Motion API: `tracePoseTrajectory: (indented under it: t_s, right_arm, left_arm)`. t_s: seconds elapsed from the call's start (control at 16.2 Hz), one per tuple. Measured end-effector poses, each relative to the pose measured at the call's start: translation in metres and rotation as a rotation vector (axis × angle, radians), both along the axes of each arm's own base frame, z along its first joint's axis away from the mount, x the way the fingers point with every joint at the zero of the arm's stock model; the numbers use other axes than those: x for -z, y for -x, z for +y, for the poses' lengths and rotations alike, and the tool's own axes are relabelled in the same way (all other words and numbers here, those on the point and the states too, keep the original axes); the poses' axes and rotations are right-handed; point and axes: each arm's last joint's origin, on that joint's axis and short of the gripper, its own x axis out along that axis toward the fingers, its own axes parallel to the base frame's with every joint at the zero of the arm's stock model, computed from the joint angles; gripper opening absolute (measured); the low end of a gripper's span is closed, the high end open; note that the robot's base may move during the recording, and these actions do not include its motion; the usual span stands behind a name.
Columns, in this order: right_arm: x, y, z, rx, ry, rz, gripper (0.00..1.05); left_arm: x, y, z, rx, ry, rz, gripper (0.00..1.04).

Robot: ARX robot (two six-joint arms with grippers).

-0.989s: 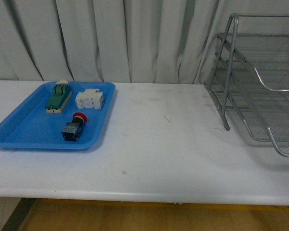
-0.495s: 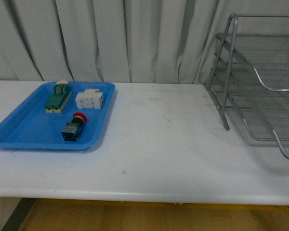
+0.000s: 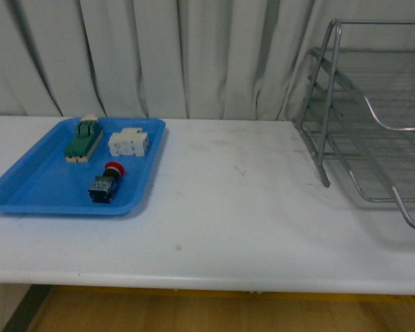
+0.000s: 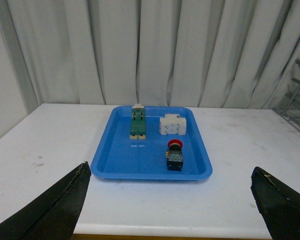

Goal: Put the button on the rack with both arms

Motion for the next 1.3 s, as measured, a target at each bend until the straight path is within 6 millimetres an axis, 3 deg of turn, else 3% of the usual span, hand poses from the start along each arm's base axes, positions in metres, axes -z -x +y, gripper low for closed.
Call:
tracePoseTrajectory:
  t_s: [0.31, 0.37, 0.43, 0.56, 0.68, 0.74, 0.8, 1.3]
  right_arm:
    - [-0.056, 0.045, 0.009, 0.007, 0.043, -0.119, 0.97]
    - [-0.074, 0.055, 0.024, 0.104, 0.274, -0.12, 0.85]
    - [-0.1, 0.067, 0.046, 0.109, 0.625, -0.214, 0.72]
    - [-0.127, 0.09, 0.079, 0.073, 1.19, -0.321, 0.46]
    - [-0.131, 0.109, 0.102, 0.045, 1.495, -0.39, 0.2]
    - [-0.133, 0.113, 0.109, 0.06, 1.556, -0.417, 0.08]
    - [-0.131, 0.116, 0.113, 0.054, 1.58, -0.419, 0.02]
    - [-0.115, 0.129, 0.14, 0.046, 1.605, -0.443, 0.02]
  left_arm:
    - [0.0, 0.0, 0.0, 0.0, 0.0, 0.0, 0.98]
    - [0.0, 0.0, 0.0, 0.0, 0.0, 0.0, 0.98]
    - [0.0, 0.0, 0.0, 0.001, 0.0, 0.0, 0.98]
    - [0.0, 0.0, 0.0, 0.0, 0.0, 0.0, 0.98]
    - [0.0, 0.0, 0.0, 0.0, 0.0, 0.0, 0.98]
    - [0.0, 0.0, 0.0, 0.0, 0.0, 0.0, 0.98]
    - [0.0, 0.0, 0.0, 0.0, 0.0, 0.0, 0.98]
    - [0.0, 0.0, 0.0, 0.0, 0.0, 0.0, 0.98]
